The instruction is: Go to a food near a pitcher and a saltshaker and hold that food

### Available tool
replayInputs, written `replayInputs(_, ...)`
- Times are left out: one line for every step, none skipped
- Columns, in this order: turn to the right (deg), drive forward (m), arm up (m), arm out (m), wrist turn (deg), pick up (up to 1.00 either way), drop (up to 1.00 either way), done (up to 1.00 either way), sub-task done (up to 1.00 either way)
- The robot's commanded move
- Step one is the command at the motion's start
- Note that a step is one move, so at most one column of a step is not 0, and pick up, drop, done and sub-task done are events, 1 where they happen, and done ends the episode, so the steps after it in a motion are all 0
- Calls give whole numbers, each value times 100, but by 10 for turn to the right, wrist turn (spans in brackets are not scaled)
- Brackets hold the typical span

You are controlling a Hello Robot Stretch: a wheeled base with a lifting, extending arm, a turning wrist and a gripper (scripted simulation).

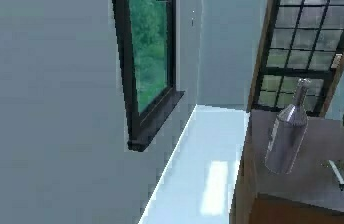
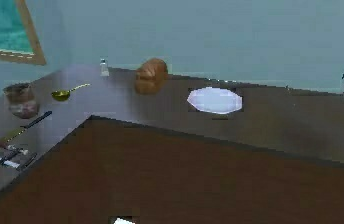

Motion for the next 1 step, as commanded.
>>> replayInputs(450, 0, 0, 0, 0, 0, 0, 0, 0)
